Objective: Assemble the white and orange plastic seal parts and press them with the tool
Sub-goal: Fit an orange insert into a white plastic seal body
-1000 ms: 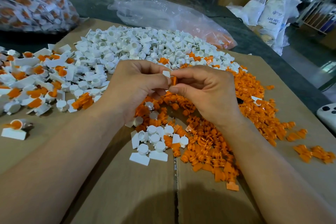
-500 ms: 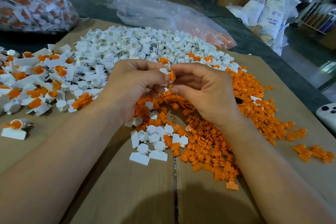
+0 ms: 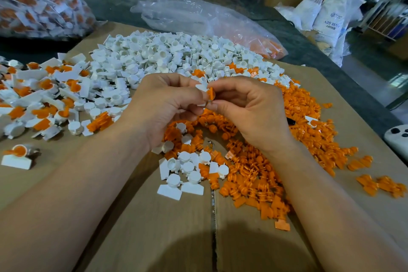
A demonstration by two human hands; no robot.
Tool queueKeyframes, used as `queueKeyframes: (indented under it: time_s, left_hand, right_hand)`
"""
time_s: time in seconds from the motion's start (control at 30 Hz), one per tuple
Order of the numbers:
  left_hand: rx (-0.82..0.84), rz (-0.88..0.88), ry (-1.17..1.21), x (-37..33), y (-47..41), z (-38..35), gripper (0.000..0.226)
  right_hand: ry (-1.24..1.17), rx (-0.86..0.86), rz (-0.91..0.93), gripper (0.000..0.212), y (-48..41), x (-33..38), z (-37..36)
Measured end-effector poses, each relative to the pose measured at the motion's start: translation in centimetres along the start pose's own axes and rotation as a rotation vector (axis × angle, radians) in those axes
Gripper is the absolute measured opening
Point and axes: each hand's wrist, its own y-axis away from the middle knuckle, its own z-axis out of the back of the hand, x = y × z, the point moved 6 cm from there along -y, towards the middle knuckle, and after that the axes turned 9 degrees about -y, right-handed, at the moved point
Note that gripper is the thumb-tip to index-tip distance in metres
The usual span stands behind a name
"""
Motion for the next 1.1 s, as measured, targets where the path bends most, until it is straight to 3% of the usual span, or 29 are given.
queueKeyframes:
  time_s: [0.23, 0.8, 0.97, 1.1]
  left_hand:
    - [-0.025, -0.119, -0.063, -0.6, 0.3, 0.0, 0.012]
    - [-0.010, -0.124, -0.055, -0.6, 0.1, 0.0, 0.013]
    - [-0.033, -0.083, -0.012, -0.3, -0.1, 0.2, 0.016]
    - [-0.056, -0.061, 0.061, -0.3, -0.2, 0.6, 0.019]
  right_hand:
    - [-0.023, -0.012, -0.019, 0.043, 0.0, -0.1, 0.3]
    - [-0.009, -0.002, -0.021, 0.037, -0.1, 0.3, 0.1]
    - [0.135, -0.047, -0.203, 0.033, -0.4, -0.1, 2.1]
    - [0.425, -0.095, -0.387, 0.023, -0.6, -0.5, 6.5]
